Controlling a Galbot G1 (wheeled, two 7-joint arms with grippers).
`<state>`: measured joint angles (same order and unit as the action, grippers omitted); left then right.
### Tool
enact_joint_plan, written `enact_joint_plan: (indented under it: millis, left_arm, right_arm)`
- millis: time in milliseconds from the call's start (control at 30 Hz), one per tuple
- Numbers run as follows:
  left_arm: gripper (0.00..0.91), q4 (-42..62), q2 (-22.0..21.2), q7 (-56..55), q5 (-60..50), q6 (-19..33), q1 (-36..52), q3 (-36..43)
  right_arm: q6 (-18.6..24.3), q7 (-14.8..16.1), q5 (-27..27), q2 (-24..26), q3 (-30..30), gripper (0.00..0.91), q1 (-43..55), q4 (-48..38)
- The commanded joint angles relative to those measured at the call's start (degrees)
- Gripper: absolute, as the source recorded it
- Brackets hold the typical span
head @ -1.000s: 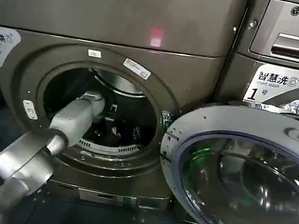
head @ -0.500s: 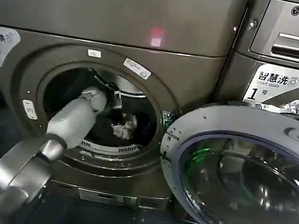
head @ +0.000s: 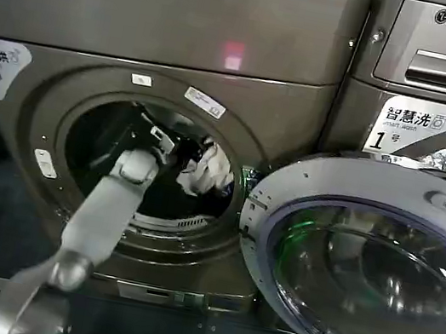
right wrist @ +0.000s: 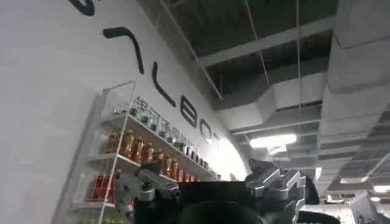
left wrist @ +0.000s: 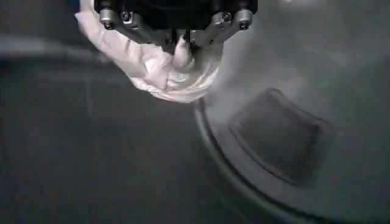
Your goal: Grasp the clothes from the dryer.
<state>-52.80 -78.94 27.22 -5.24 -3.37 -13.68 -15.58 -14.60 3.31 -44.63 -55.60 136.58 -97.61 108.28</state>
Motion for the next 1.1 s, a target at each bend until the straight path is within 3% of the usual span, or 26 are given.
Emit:
enact_joint_plan:
  millis: [33,333,1100]
  left_arm:
    - [0.000,-17.34,-3.79,-23.10,5.37,2.81,-14.91,-9.64]
    - [0.000,-22.77,-7.99,-31.52,-0.17,3.40,-21.35,-11.80]
    - [0.000,-22.88,-7.45,-29.92,0.75,1.33,-19.80,-11.56]
  right_arm:
    - [0.31,0.72,0.55,0.04,-0.21,0.907,0.42,0.90]
    - [1.22,0.62,0.14,-0.22,0.36,0.907,0.34,0.75]
    - [0.14,1.19,0.04,0.23,2.59,0.907,-0.48,0.67]
